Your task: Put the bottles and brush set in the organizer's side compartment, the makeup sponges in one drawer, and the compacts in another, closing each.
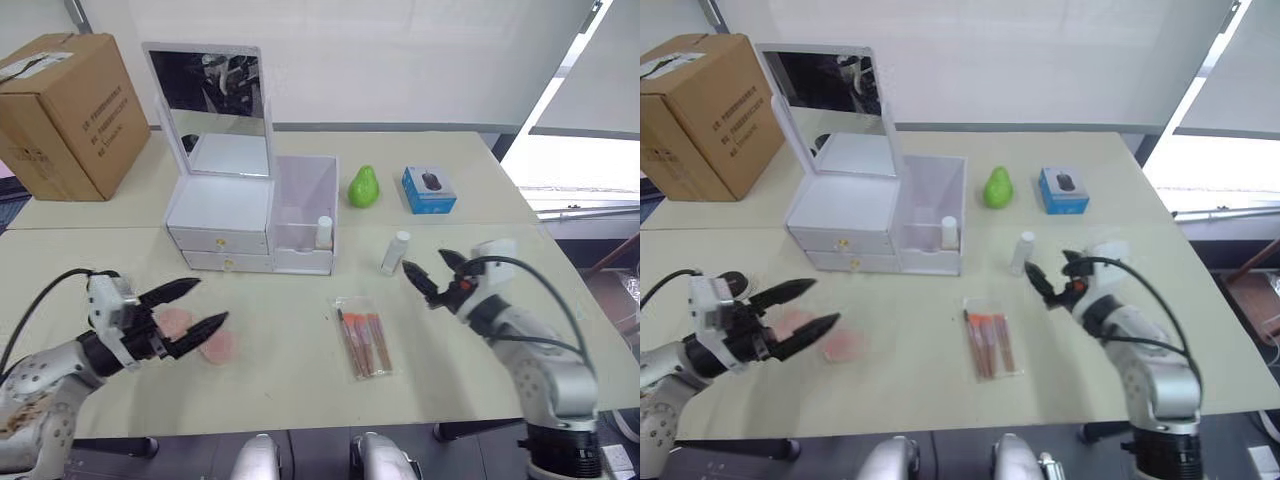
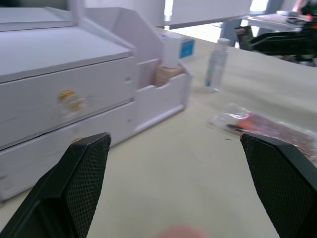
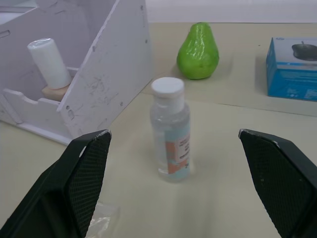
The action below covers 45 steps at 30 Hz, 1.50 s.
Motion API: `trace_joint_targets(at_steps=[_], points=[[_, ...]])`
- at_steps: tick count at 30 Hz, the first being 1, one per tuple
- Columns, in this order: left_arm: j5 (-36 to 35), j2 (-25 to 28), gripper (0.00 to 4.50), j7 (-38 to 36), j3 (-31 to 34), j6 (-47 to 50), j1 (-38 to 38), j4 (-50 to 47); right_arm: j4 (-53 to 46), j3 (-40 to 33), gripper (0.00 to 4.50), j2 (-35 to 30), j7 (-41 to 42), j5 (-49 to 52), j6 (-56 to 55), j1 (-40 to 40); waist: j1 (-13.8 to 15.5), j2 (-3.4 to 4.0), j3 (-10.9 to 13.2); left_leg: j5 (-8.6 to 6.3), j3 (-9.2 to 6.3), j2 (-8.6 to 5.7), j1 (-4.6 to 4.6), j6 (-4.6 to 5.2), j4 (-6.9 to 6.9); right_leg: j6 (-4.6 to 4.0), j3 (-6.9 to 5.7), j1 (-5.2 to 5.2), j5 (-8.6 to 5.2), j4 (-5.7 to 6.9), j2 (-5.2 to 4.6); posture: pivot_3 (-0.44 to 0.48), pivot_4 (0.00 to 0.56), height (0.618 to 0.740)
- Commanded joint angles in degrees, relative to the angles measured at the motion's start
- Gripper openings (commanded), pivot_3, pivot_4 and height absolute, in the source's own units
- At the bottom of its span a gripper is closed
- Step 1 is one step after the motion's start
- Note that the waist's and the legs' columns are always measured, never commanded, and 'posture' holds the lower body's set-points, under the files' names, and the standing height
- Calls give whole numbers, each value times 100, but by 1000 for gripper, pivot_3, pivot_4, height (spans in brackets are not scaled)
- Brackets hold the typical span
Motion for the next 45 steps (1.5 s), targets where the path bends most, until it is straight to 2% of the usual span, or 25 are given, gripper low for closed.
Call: trace_joint_targets(at_steps=[1,7,11,19,22,28,30,38,45], points=[[-109,-27,4500,87,-127,77,-5,-433,-232,203,4469,325,-636,-438,-313,-183,-7,2,0,0,-1,0,0,0,1,0,2,0,0,0,2,0,150,728],[-38,3,4500,28,-250,32,87,-574,354,385,4469,752,-1159,-1007,-780,-530,-11,12,6,0,-2,0,0,1,4,0,2,0,0,0,2,0,150,728],[-22,-5,4500,20,-303,-2,150,-666,873,389,4469,870,-1191,-1138,-1035,-840,-26,13,7,1,-4,0,0,2,5,-1,5,1,0,0,6,0,150,728],[60,-37,4500,65,-308,-90,246,-662,1140,438,4469,969,-1134,-1210,-1203,-934,-64,15,8,2,-10,2,3,4,5,-3,8,5,0,2,12,0,150,728],[71,-48,4500,88,-304,-107,262,-662,1171,431,3580,985,-1110,-1204,-1239,-945,-77,16,8,2,-11,2,4,4,5,-3,9,5,0,2,13,0,150,728],[94,-46,4500,112,-293,-124,261,-630,1199,430,1453,992,-1081,-1195,-1262,-984,-104,19,10,2,-16,4,6,4,5,-4,10,7,0,2,18,0,150,728],[88,-36,4500,109,-288,-121,259,-614,1184,434,904,1011,-1056,-1163,-1244,-983,-107,20,10,2,-16,4,8,4,5,-4,10,8,0,2,19,0,150,728],[104,-19,4500,128,-273,-119,233,-540,1029,427,884,950,-909,-1102,-1214,-1085,-112,22,12,2,-19,5,10,4,5,-5,15,9,0,2,24,0,150,728],[160,-231,4500,450,-136,-191,229,-437,436,538,884,712,-277,-542,-713,-1975,-126,25,13,2,-24,7,14,5,5,-7,26,8,2,2,36,0,150,728]])
